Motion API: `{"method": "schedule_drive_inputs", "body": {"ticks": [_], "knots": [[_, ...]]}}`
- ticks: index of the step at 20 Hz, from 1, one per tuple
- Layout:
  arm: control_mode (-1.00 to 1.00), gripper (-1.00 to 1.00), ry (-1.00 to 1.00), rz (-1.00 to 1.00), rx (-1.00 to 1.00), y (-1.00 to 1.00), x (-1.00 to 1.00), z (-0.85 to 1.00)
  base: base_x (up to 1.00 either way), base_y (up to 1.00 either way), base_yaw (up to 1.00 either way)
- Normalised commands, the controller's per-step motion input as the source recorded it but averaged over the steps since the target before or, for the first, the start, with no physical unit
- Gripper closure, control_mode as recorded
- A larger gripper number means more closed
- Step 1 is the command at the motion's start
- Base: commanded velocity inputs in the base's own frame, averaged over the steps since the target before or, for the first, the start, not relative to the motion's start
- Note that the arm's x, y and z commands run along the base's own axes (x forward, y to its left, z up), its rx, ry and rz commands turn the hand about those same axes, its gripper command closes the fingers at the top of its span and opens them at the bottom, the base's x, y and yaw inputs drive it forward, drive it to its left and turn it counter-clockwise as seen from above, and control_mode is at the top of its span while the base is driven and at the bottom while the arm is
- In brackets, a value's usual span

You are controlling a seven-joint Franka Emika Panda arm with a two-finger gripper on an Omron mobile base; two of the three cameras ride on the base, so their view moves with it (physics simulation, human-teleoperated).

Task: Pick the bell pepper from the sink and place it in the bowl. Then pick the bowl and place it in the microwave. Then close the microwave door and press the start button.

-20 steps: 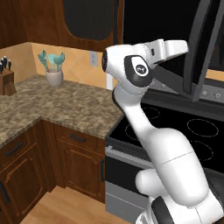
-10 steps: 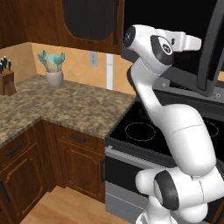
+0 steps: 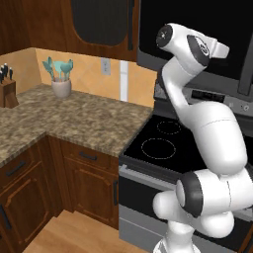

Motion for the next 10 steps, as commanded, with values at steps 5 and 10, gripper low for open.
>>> {"method": "schedule_drive_inputs", "body": {"ticks": [5,10], "knots": [[-1.0,-1.0,-0.09,0.11,0.14,-0.69,0.67,0.0,0.0,0.0,0.0],[-1.0,-1.0,-0.05,0.08,0.09,-0.53,0.66,0.0,0.0,0.0,0.0]]}}
